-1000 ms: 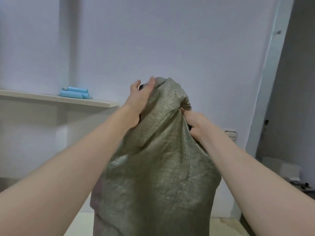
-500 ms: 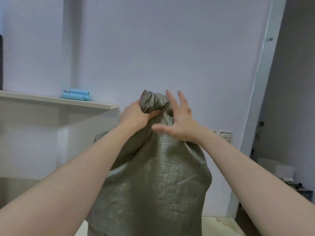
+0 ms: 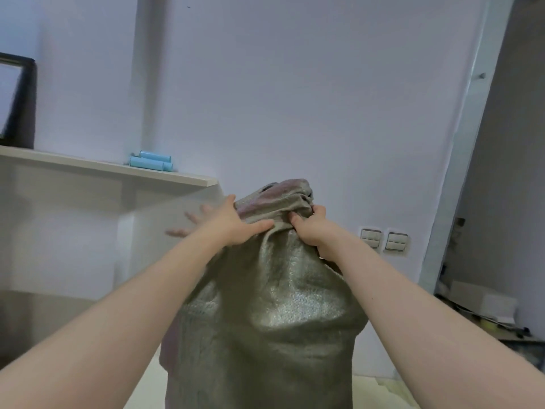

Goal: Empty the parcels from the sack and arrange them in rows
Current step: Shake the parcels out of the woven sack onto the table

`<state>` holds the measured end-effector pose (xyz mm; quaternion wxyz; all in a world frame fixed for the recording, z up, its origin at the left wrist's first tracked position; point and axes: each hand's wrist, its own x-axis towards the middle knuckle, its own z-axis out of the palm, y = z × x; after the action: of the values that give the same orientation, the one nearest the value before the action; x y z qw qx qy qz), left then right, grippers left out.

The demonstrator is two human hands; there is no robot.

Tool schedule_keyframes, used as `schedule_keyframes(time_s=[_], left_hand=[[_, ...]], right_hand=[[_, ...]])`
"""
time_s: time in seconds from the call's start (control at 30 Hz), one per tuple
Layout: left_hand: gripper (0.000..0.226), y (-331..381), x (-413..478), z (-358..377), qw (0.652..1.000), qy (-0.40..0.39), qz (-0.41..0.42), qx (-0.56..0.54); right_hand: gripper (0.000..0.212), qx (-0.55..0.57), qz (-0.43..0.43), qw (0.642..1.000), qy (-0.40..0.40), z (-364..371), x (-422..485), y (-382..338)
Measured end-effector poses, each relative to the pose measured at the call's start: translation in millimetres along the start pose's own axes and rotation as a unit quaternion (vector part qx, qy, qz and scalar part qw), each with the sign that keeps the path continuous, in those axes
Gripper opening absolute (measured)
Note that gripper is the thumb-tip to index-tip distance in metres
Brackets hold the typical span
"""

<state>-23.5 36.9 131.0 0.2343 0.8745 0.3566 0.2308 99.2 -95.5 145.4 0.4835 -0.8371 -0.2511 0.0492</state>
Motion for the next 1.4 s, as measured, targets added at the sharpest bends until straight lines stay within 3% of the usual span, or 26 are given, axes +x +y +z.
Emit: schedule_keyframes(time_s=[0.07, 0.13, 0.2, 0.3, 0.4, 0.53, 0.77, 0.83, 0.9, 1.03, 1.1, 1.2, 1.33, 1.4], left_hand=[[0.145, -14.5, 1.3, 4.9, 0.998, -0.044, -0.018, -0.035], [0.110, -16.0, -4.6, 7.8, 0.998, -0.020, -0.017, -0.050], [0.070, -12.5, -11.5, 6.9, 0.995, 0.051, -0.007, -0.081], [0.041, -15.9, -9.3, 8.3, 0.967, 0.120, 0.021, -0.222], [0.034, -11.9, -4.1, 7.0, 0.938, 0.154, 0.052, -0.305], [0.012, 11.9, 4.5, -2.2, 0.888, 0.166, 0.112, -0.414], [0.017, 51.5, 27.7, -7.5, 0.814, 0.179, 0.218, -0.508], [0.013, 56.6, 35.0, -4.4, 0.825, 0.180, 0.207, -0.494], [0.017, 56.1, 39.9, 0.5, 0.847, 0.187, 0.187, -0.460], [0.098, 43.2, 37.1, 11.8, 0.890, 0.171, 0.202, -0.372], [0.109, 41.2, 27.5, 14.5, 0.923, 0.163, 0.235, -0.257], [0.104, 39.0, 23.4, 16.4, 0.954, 0.113, 0.256, -0.109], [0.081, 34.0, 21.8, 8.8, 0.968, 0.116, 0.220, -0.040], [0.062, 34.6, 19.4, 5.5, 0.971, 0.137, 0.194, -0.003]], right_hand=[[0.072, 0.017, 0.030, 0.999, -0.003, 6.3, 2.6, 1.9], [0.060, 0.052, 0.021, 0.998, 0.037, 14.2, 4.3, 4.2], [0.043, 0.115, -0.003, 0.991, 0.072, 20.4, 5.0, 6.6], [0.025, 0.189, -0.053, 0.976, 0.099, 24.8, 9.2, 4.4], [0.011, 0.269, -0.087, 0.955, 0.091, 18.9, 11.8, -12.0], [0.019, 0.375, -0.131, 0.915, 0.077, 3.2, 13.6, -31.5], [0.018, 0.470, -0.271, 0.837, 0.076, -32.8, 27.4, -59.0], [0.018, 0.467, -0.282, 0.834, 0.089, -36.0, 30.4, -56.8], [0.018, 0.433, -0.242, 0.862, 0.101, -33.1, 33.8, -47.8], [0.019, 0.336, -0.076, 0.936, 0.069, -21.0, 35.2, -24.4], [0.022, 0.297, -0.024, 0.954, 0.034, -16.5, 30.6, -19.8], [0.024, 0.212, -0.011, 0.977, -0.006, -17.8, 18.9, -21.0], [0.032, 0.111, -0.039, 0.993, -0.016, -22.7, 5.9, -17.9], [0.066, 0.040, -0.070, 0.997, -0.019, -23.8, -0.1, -10.9]])
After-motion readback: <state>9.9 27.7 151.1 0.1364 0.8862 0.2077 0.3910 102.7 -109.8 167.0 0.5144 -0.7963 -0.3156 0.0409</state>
